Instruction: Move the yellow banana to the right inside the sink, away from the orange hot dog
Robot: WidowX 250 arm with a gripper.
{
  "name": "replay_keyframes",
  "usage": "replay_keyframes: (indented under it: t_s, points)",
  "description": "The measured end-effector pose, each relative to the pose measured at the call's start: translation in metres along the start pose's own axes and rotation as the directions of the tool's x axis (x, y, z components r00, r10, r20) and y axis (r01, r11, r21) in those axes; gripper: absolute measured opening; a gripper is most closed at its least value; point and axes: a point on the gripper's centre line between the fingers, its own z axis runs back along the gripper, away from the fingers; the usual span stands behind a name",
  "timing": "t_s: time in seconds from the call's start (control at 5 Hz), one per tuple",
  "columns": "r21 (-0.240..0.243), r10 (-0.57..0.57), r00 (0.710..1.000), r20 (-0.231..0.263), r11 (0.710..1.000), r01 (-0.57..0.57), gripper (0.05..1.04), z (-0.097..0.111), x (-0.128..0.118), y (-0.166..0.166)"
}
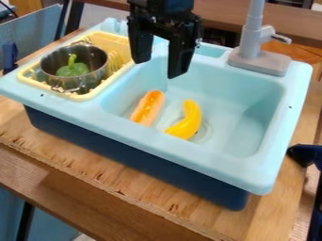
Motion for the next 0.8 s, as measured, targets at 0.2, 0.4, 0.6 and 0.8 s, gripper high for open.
replay_keyframes:
  t_s: [0.2,0.4,0.6,0.8]
  points:
    - [-0.007,0.006,1.0,-0.024,1.0,-0.006,0.998,-0.011,0.002,0.0]
    - [-0.017,0.059,0.998,-0.002,0.998,-0.059,0.998,-0.042,0.008,-0.005]
    - [-0.031,0.082,0.995,0.048,0.996,-0.08,0.998,-0.047,0.017,-0.009]
    - [-0.028,0.076,0.997,0.006,0.997,-0.076,0.998,-0.069,0.024,-0.016]
